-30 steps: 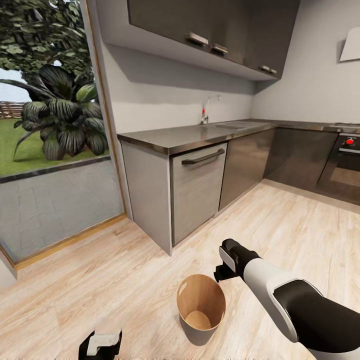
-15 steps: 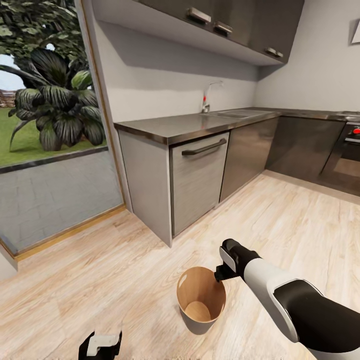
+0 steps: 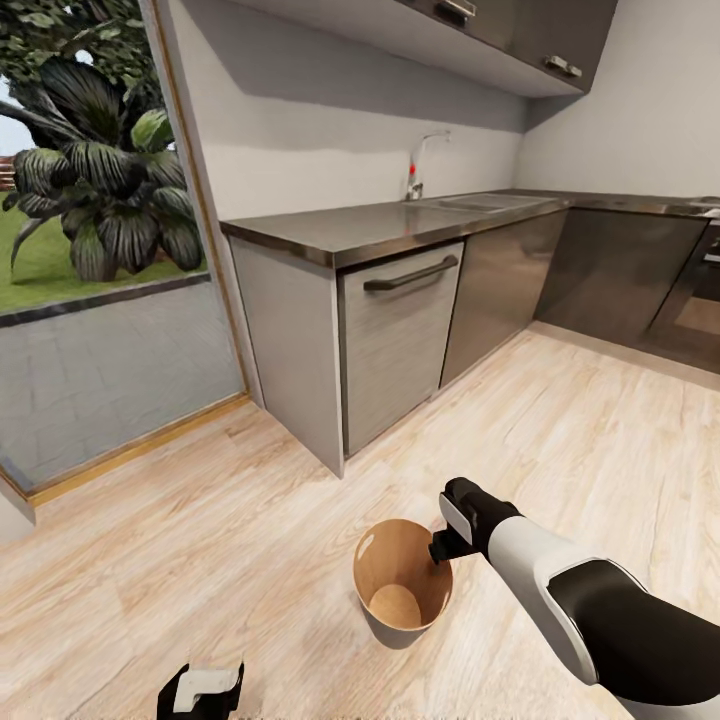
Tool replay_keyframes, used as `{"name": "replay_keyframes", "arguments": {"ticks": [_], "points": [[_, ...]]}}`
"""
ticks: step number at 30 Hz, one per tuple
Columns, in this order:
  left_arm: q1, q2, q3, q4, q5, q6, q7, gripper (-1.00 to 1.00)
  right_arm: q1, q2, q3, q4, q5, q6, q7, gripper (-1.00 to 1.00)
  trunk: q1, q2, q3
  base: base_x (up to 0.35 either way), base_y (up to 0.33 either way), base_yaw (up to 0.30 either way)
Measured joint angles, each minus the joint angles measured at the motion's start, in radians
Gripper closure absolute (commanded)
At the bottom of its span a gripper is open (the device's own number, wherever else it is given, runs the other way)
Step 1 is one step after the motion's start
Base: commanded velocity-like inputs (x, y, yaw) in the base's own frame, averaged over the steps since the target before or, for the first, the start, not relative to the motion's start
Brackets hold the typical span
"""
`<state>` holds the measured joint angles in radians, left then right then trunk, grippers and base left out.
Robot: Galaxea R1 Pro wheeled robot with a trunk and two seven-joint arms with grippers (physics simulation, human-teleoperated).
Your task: Put the three can of soda from the living room inside the tash can in the kitchen.
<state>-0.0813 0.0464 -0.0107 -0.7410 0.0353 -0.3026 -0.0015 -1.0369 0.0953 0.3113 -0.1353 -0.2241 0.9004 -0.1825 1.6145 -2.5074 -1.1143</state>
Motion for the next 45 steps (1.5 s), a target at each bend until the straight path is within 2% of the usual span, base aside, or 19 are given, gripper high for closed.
{"name": "replay_keyframes", "arguments": {"ticks": [23, 30, 37, 43, 45], "points": [[0.000, 0.001, 0.002, -0.007, 0.005, 0.000, 0.001, -1.00, 0.000, 0.000, 0.014, 0.000, 0.000, -0.001, 0.000, -1.00, 0.010, -0.005, -0.089, 0.000, 0.000, 0.000], [-0.042, 0.006, 0.003, -0.090, 0.006, 0.002, 0.004, -1.00, 0.001, -0.003, 0.012, -0.001, 0.000, 0.000, 0.000, -1.00, 0.014, -0.007, -0.116, 0.000, 0.000, 0.000], [-0.063, 0.005, 0.001, -0.205, 0.005, 0.016, 0.057, -1.00, 0.001, -0.001, 0.014, -0.004, 0.000, 0.000, 0.000, -1.00, 0.017, -0.009, -0.143, 0.000, 0.000, 0.000], [-0.069, 0.007, 0.000, -0.349, 0.005, 0.124, 0.073, -1.00, 0.002, 0.000, 0.014, -0.004, 0.000, 0.000, 0.000, -1.00, 0.019, -0.010, -0.166, 0.000, 0.000, 0.000], [-0.071, 0.007, 0.000, -0.427, 0.005, 0.193, 0.075, -1.00, 0.002, 0.000, 0.014, -0.003, 0.000, 0.000, 0.000, -1.00, 0.020, -0.011, -0.174, 0.000, 0.000, 0.000]]}}
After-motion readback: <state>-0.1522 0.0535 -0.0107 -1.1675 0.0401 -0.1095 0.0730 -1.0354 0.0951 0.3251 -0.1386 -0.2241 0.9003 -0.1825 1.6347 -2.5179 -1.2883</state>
